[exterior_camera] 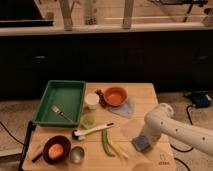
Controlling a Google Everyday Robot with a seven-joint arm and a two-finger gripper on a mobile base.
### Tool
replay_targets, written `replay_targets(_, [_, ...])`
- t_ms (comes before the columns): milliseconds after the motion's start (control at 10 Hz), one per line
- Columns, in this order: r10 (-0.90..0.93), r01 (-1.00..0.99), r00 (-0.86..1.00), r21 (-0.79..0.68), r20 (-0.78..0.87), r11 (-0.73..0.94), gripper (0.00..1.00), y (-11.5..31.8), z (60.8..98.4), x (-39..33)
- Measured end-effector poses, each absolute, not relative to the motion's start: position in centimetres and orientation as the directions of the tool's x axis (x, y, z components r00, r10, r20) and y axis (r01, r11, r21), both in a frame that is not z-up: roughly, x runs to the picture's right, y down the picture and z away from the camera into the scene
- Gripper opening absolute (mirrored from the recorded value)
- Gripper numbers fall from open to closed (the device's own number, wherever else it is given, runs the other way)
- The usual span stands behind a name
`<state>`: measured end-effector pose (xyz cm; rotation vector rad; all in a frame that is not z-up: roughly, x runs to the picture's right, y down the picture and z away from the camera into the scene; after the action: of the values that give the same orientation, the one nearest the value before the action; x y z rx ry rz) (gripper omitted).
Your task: Wipe red bowl with sponge
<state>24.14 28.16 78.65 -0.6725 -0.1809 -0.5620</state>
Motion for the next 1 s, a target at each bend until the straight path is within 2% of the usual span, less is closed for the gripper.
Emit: replay_targets(1000, [-0.450,0.537,0.843,-0.508,0.294,0.673,0.01,20.7,74.9,24.7])
